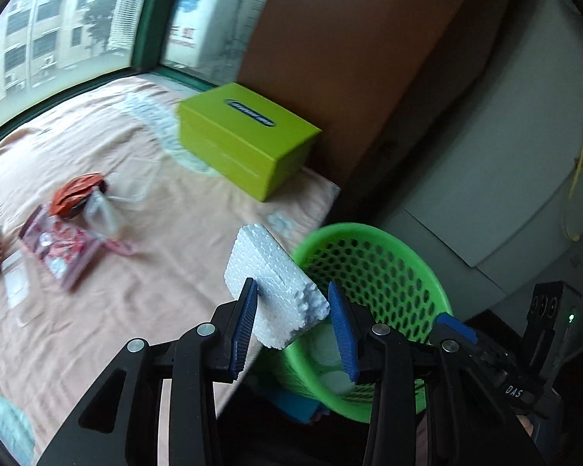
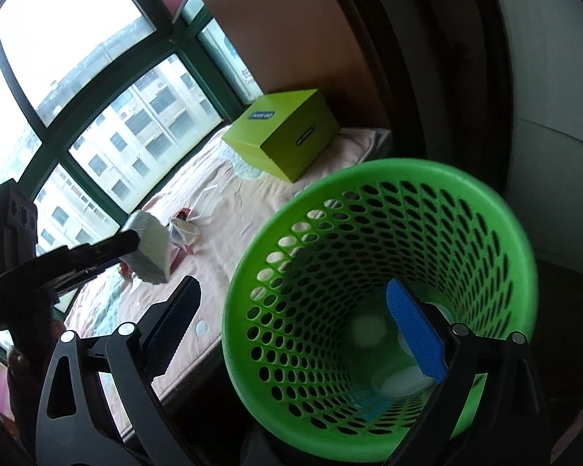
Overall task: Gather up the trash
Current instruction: 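Carry the round container and foam block over the green basket and open both tools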
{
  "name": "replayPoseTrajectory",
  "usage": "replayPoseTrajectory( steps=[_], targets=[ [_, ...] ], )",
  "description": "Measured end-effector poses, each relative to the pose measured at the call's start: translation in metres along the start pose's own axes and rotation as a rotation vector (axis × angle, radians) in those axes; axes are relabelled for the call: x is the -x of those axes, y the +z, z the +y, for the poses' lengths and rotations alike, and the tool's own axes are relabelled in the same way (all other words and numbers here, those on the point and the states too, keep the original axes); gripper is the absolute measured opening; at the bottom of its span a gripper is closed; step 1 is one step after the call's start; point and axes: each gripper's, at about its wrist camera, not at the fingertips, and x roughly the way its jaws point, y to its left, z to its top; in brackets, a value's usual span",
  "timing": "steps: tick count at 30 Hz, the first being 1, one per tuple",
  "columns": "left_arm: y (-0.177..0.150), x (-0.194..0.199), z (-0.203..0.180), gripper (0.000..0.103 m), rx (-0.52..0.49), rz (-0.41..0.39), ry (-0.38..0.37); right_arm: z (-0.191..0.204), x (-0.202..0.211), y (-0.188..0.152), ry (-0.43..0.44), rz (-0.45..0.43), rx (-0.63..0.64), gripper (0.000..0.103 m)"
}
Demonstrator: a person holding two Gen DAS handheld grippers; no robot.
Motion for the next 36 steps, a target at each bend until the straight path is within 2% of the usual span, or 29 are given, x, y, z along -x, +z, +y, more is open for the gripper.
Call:
replayPoseTrajectory(
  steps=[10,19,22,26,36],
  targets=[
    [-0.013,-0.024,-0.044,0.037,-0.082,0.065,-0.061,-0.019,0.028,0.000,-0.045,-0.067,-0.024,0.095],
    [-0.025,-0.050,-0.070,0.037,-0.139,0.138,-0.095,-0.033,0.039,-0.001,-0.052,-0.088,-0.056,0.095],
    [-0.029,-0.056,-0.075,0.048,-0.149,0.150,-0.094,-0.035,0.040,-0.001,-0.051,-0.090,-0.062,0.095],
    [-0.032,-0.055,-0.077,0.057,-0.158,0.144,-0.098,-0.034,0.041,-0.001,-0.047,-0.091,-0.063,0.095],
    [-0.027,-0.030,-0.047,0.057,-0.105,0.093,-0.037,-0.009,0.026,0.001,-0.004,-0.067,-0.020,0.095]
  ],
)
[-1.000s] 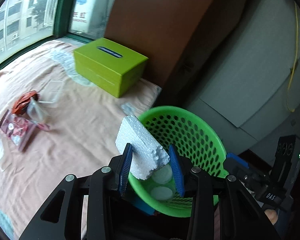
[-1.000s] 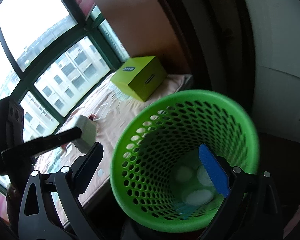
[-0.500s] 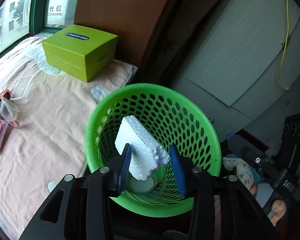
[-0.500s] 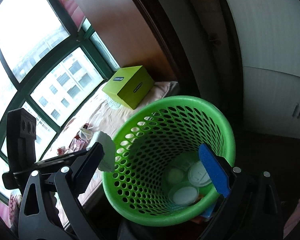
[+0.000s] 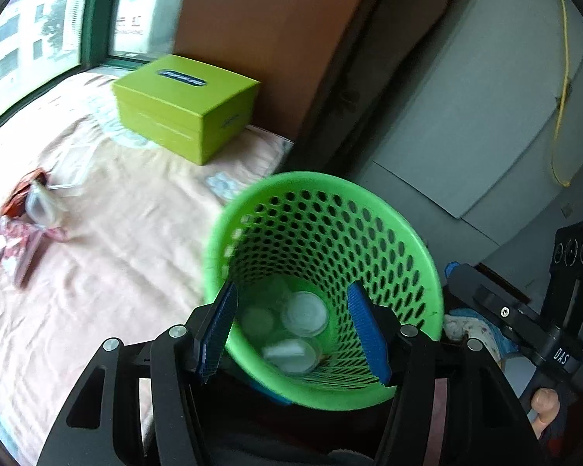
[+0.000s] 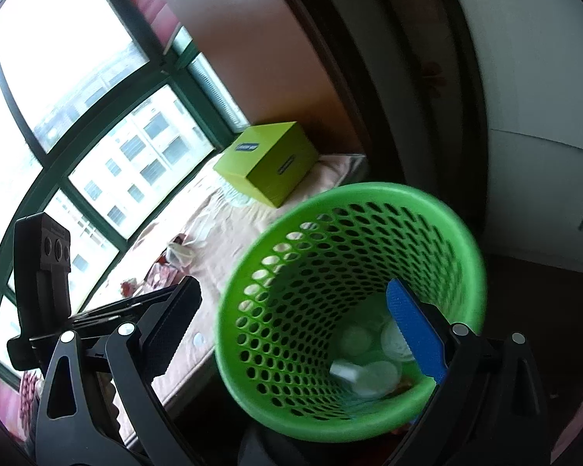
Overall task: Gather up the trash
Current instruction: 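Carry the round container and foam block over the green basket and open both tools, then move both tools back over the trash on the bedspread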
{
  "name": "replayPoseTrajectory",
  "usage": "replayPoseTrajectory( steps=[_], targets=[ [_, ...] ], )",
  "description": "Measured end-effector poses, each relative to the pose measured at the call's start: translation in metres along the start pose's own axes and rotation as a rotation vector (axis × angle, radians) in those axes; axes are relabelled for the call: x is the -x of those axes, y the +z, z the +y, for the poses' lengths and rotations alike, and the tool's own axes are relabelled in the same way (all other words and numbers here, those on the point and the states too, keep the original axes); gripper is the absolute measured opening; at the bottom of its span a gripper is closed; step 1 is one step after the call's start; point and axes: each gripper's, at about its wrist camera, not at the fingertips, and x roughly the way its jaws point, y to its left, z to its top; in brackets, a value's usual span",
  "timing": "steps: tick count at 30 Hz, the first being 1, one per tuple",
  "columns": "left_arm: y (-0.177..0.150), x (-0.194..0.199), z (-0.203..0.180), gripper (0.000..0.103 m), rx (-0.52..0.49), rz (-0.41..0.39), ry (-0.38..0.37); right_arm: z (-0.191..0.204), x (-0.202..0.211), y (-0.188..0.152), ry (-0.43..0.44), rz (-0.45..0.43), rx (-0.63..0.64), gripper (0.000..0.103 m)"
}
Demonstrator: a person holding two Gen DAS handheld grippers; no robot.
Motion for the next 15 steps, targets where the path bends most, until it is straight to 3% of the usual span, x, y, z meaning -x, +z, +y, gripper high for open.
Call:
replayPoseTrajectory(
  steps=[15],
  targets=[
    [-0.015,0.046,0.106,0.057,0.211,-0.085,0.205,0.073,-0.049,0.002,0.106,0.072,0.125,0.095]
  ],
)
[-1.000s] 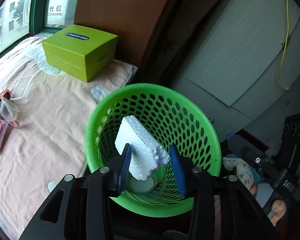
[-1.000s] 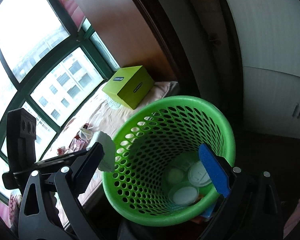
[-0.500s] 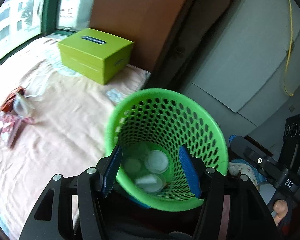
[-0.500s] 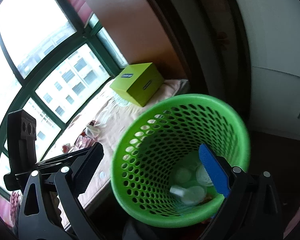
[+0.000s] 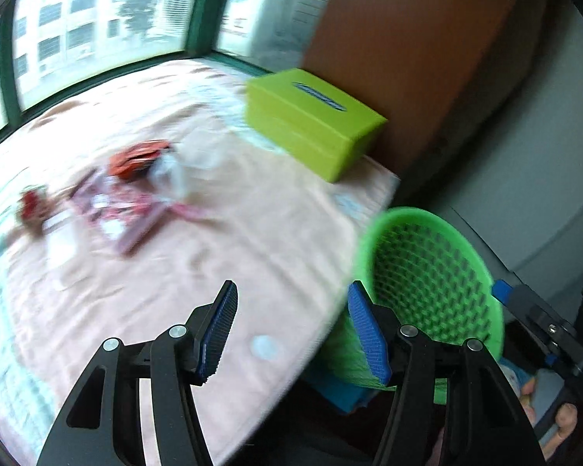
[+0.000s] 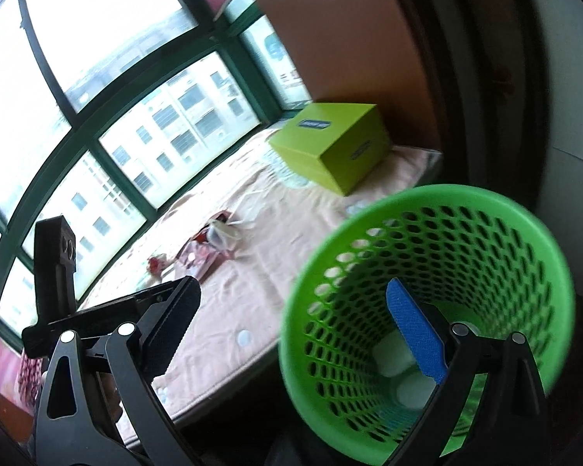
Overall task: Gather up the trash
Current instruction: 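Move both tools back over the trash on the bedspread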
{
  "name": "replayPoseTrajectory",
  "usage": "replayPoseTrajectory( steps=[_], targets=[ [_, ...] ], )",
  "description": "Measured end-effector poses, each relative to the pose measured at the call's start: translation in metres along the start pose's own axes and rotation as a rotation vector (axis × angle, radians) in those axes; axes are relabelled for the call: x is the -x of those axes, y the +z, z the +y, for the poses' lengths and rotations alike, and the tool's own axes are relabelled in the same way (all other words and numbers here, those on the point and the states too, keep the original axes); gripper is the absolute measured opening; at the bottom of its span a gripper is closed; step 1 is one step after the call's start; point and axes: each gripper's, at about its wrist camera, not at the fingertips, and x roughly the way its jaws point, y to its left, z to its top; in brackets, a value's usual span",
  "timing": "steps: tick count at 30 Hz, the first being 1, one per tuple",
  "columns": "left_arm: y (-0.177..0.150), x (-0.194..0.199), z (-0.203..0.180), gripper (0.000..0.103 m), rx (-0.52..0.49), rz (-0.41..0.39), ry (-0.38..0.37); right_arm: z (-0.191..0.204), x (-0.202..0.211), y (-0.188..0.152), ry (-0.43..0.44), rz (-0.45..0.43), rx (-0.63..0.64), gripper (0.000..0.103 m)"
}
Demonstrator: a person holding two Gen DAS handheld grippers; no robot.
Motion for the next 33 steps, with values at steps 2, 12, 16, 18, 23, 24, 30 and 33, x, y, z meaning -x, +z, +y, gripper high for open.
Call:
replayPoseTrajectory(
  steps=[2,12,16,18,23,24,30,33],
  targets=[
    [0.001,0.003,0.021,0.057,0.040,-0.012,0.037,0.010,-0.009,0.002,0.013,0.012,0.016,0.095],
    [0.013,0.007,0.116,0.057,0.192,-0.039,0.247,0.045,-0.049,0.011,0.065,0.058,0.066,0.095],
    [0.016,-0.003,0.151,0.057,0.244,-0.017,0.297,0.057,-0.067,0.015,0.083,0.081,0.075,0.095],
    [0.018,-0.009,0.165,0.063,0.266,-0.007,0.319,0.064,-0.078,0.016,0.092,0.094,0.082,0.095],
    [0.019,-0.024,0.190,0.063,0.307,0.023,0.337,0.078,-0.102,0.019,0.103,0.124,0.100,0.095],
    [0.020,-0.027,0.191,0.063,0.312,0.028,0.338,0.080,-0.106,0.019,0.104,0.129,0.102,0.095],
    [0.027,-0.049,0.206,0.063,0.325,0.060,0.352,0.090,-0.134,0.022,0.112,0.161,0.102,0.095],
    [0.028,-0.057,0.213,0.063,0.337,0.075,0.356,0.092,-0.146,0.023,0.109,0.175,0.101,0.095]
  ],
)
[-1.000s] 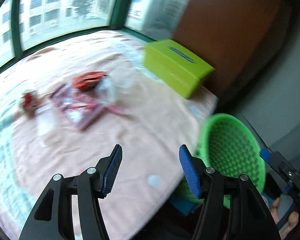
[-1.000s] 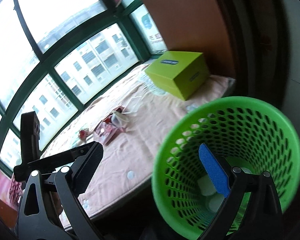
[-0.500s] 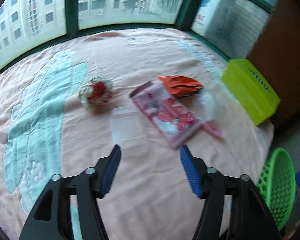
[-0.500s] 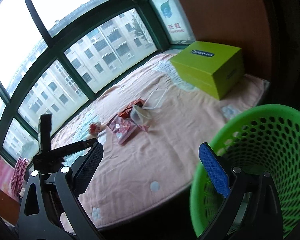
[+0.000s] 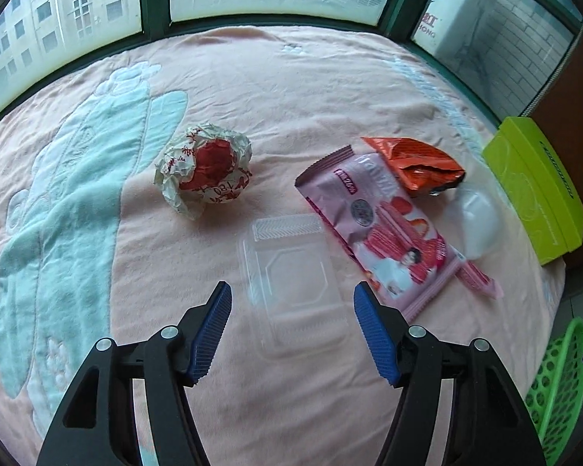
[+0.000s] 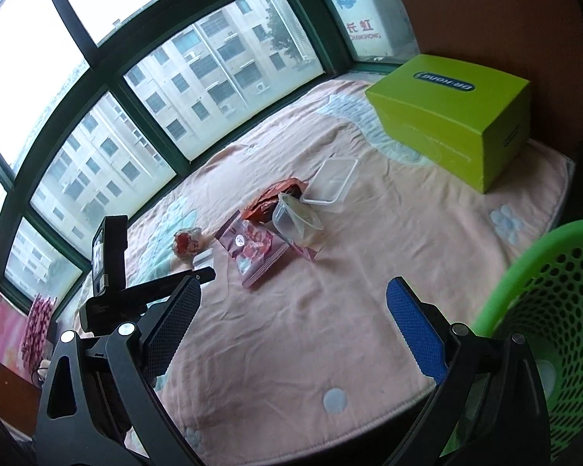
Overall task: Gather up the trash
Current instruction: 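Move both tools back over the trash on the bedspread, then grasp the clear rectangular container with the left tool while the right tool grasps the small clear cup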
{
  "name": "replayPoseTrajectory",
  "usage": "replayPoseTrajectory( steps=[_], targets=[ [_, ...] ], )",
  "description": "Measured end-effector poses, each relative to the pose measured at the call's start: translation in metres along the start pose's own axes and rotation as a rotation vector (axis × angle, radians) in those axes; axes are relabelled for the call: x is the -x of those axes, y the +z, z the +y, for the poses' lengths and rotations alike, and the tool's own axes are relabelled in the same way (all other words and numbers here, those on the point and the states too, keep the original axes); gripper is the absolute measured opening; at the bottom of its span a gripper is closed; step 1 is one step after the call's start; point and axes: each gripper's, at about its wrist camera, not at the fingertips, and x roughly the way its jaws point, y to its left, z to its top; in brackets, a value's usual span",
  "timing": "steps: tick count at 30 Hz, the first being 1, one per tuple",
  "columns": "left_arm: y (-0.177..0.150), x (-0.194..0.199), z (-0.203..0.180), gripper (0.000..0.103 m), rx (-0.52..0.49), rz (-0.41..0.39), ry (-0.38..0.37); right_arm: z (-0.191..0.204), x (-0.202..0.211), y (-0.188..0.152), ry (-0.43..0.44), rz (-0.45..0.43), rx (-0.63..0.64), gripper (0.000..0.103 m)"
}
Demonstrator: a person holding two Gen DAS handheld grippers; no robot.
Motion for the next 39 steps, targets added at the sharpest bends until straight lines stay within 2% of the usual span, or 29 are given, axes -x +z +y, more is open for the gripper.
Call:
replayPoseTrajectory(
  steps=[5,8,14,15,22,29,34,37,39],
  targets=[
    [0.003,-0.011,0.003,0.063,0.006,0.020,-0.004,0.002,-0.021,0.004,-0.014,0.022,0.005,0.094],
    [0.003,-0.014,0.005,0.057,0.008,0.024,-0.028,0.002,-0.033,0.007,-0.009,0.033,-0.007,0.094],
    [0.004,-0.013,0.006,0.054,-0.008,0.023,-0.038,0.003,-0.057,0.018,0.013,0.053,-0.035,0.093],
    [0.004,-0.012,0.007,0.046,-0.010,0.022,-0.038,0.003,-0.060,0.019,0.018,0.055,-0.042,0.093],
    [-0.001,-0.002,0.014,0.046,-0.014,0.014,-0.059,-0.003,-0.095,0.032,0.057,0.097,-0.124,0.093],
    [-0.005,0.015,0.018,0.045,-0.012,-0.012,-0.087,-0.007,-0.129,0.041,0.090,0.139,-0.198,0.087],
    [-0.007,0.025,0.023,0.045,0.004,-0.025,-0.105,-0.018,-0.149,0.044,0.106,0.163,-0.293,0.086],
    [-0.007,0.028,0.025,0.045,0.006,-0.031,-0.111,-0.025,-0.159,0.043,0.145,0.186,-0.367,0.086],
    [-0.007,0.030,0.026,0.045,0.008,-0.035,-0.115,-0.028,-0.165,0.042,0.141,0.193,-0.390,0.083]
  ],
)
